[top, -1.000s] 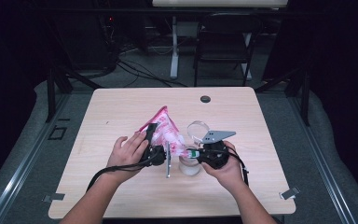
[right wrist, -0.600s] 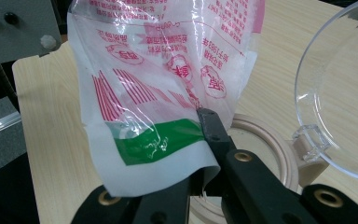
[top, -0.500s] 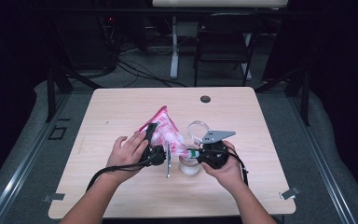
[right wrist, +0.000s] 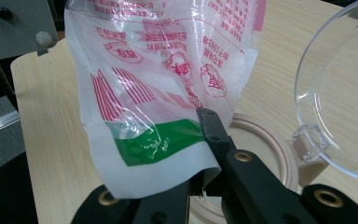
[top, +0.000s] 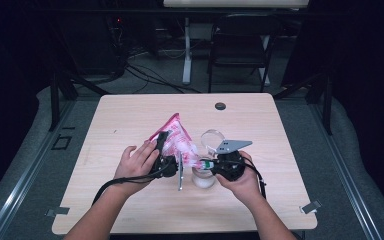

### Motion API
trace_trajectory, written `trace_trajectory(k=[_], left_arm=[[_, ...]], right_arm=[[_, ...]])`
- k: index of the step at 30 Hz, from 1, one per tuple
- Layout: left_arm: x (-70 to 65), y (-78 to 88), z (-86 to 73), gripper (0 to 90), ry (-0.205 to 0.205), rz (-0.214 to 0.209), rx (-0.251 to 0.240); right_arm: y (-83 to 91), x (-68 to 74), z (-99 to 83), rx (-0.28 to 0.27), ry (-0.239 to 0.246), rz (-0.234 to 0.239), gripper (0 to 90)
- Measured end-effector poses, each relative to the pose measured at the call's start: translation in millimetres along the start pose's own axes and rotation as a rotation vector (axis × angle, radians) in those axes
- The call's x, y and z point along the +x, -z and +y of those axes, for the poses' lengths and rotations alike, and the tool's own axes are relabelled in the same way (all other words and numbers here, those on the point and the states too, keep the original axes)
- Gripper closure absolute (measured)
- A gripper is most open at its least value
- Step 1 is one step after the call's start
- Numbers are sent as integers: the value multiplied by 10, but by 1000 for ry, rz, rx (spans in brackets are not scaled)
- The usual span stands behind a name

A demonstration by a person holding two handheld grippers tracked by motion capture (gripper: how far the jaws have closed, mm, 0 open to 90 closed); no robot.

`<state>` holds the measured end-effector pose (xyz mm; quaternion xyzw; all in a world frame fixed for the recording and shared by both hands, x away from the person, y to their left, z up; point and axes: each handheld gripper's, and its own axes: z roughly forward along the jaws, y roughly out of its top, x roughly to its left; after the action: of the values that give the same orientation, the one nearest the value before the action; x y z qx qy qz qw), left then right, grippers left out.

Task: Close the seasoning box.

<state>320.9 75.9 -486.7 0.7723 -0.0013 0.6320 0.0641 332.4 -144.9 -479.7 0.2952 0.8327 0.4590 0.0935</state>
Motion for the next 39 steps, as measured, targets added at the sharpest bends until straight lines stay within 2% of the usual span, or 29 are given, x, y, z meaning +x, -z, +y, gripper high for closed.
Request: trace_trajectory(k=[18, 39], left_arm=[[8, 4, 13, 631, -12, 10, -6], [19, 7, 52, 629, -25, 19, -9]], right_arm=[[-7, -10, -15, 4, -5, 6, 900], [-2, -26, -23, 6, -7, -10, 900]])
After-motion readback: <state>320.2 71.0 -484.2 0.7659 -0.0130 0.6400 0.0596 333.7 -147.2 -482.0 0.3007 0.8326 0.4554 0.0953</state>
